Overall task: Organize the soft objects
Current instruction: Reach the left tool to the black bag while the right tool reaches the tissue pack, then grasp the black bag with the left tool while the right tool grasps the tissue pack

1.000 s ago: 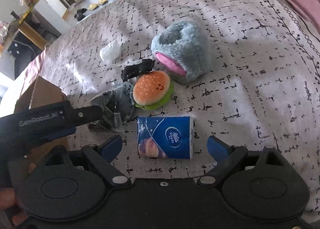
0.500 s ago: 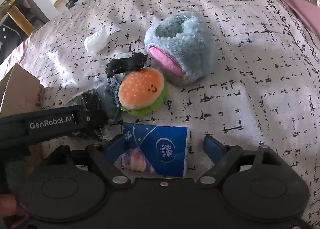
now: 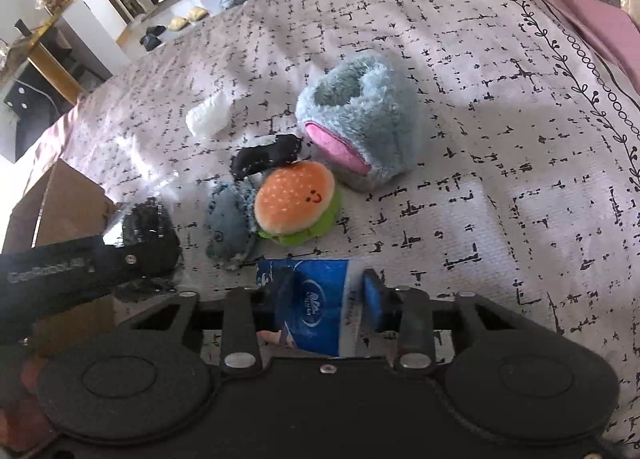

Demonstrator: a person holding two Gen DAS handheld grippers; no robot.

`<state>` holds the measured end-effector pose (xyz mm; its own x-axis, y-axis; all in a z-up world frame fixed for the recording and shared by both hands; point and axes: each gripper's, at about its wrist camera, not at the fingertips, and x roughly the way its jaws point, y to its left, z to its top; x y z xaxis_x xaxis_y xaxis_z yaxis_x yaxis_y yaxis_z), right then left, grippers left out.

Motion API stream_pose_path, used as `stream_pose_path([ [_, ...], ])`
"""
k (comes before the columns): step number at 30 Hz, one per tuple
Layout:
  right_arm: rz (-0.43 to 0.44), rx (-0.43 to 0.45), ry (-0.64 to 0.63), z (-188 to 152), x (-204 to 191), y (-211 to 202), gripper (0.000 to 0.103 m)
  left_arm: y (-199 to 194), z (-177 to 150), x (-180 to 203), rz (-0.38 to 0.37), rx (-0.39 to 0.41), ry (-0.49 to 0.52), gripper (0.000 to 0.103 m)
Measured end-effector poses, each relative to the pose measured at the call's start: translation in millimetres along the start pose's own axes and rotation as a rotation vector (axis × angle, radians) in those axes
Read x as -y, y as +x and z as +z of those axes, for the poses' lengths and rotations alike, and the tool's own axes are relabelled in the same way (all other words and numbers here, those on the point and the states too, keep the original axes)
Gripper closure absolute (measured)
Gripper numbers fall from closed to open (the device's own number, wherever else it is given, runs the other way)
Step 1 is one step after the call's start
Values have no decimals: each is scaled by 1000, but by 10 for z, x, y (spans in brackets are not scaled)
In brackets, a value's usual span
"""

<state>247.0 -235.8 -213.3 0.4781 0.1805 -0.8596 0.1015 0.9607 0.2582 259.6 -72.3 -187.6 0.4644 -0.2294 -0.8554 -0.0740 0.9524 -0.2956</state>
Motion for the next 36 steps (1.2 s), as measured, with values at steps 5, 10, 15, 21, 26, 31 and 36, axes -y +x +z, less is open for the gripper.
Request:
stream_pose_path([
  [5, 31, 38, 10, -18, -7, -114, 78, -223, -37, -37, -1, 29, -9, 58],
  [10, 49, 92, -6, -7, -54, -277, 80, -444, -94, -93, 6, 59, -20, 58],
  [15, 66, 167, -42, -1, -152, -531, 80, -667, -112, -153, 10, 95, -28, 58],
  [21, 107, 224, -48, 23, -287, -772, 80, -940, -76, -219, 20, 145, -37, 58],
  [26, 128, 266, -69, 32, -455, -912, 80, -1126, -55, -303, 39, 181, -45, 58],
  [31, 159, 290, -82, 50, -616, -987, 80, -1264, -40, -444, 66, 206, -68, 58],
  [36, 181, 302, -106, 51, -805, -1026, 80, -1365, -25, -637, 89, 225, -99, 58],
])
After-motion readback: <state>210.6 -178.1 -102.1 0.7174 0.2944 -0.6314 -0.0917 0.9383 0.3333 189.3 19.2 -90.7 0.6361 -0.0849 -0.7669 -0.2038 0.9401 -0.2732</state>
